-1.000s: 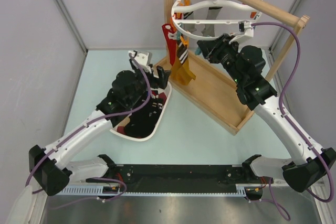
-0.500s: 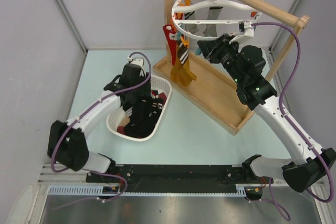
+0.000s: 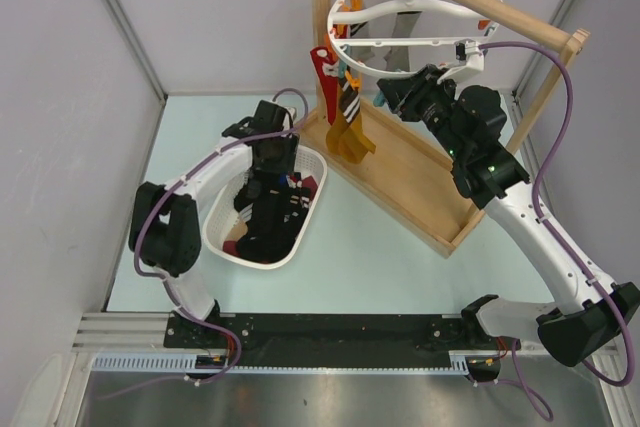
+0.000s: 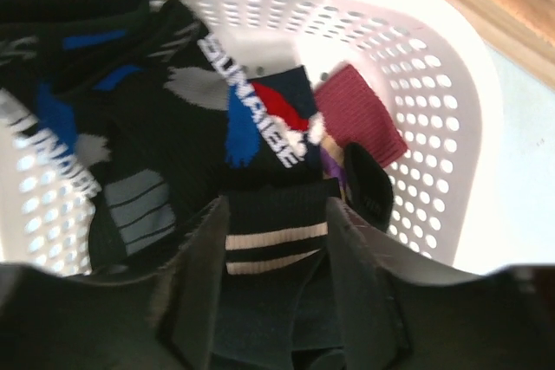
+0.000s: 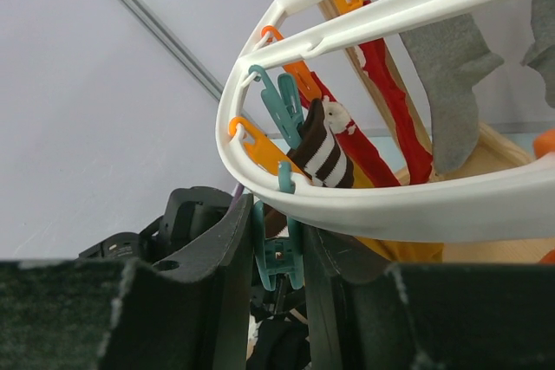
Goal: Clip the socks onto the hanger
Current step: Pick up the sock from the bin.
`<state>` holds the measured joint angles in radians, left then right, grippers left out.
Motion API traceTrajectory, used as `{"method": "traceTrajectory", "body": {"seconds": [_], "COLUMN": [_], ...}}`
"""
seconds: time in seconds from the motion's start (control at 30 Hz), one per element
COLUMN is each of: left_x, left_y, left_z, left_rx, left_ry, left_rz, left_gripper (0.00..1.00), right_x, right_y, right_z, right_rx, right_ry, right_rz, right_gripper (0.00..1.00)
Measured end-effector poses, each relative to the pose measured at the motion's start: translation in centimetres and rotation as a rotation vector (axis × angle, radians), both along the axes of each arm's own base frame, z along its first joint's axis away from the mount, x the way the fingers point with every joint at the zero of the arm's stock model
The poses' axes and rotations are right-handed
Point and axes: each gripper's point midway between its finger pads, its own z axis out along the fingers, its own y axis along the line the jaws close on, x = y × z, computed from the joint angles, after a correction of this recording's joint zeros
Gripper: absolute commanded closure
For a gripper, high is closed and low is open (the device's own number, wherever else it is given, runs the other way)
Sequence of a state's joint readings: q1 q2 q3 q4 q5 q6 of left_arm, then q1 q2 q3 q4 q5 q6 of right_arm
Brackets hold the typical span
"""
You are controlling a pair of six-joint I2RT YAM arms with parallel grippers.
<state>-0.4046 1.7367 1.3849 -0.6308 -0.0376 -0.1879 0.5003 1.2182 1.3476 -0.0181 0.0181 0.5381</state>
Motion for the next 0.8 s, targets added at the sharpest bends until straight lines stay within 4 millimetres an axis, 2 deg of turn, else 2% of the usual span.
{"method": "traceTrajectory", "body": {"seconds": [0.07,0.23,0.4,0.57,0.67,0.77,0.8], "left_x": [0.0,-0.6,-2.4,-3.5,-3.8,-3.9,-3.9], "left_y": [-0.4,-1.1,-1.8,-1.9,-1.9,-1.8,-1.7], "left_z": [-0.6,-2.4,-4.1,-5.4,-6.2,-6.9,-7.0], "left_rx": [0.002,0.033,0.062,0.09,0.104,0.114,0.116], "left_ry": [0.034,0.121,0.203,0.255,0.284,0.299,0.3], "left_rz": [-0.029,-0.09,-0.138,-0.162,-0.168,-0.173,-0.171], "left_gripper": [0.56,0.58,0.58,0.56,0.58,0.71,0.78], "right_x": [0.0,0.1,0.1,0.1,0.1,0.1,0.1], "right_y": [0.0,0.0,-0.1,-0.2,-0.2,-0.2,-0.2], "right_z": [0.0,0.0,-0.1,-0.2,-0.2,-0.2,-0.2], "right_rx": [0.0,-0.001,-0.003,-0.005,-0.005,-0.005,-0.005], "right_ry": [0.001,0.001,0.004,0.007,0.007,0.008,0.008], "right_rz": [0.0,-0.001,-0.001,-0.001,-0.001,-0.002,-0.002], "right_gripper": [1.0,1.0,1.0,1.0,1.0,1.0,1.0]}}
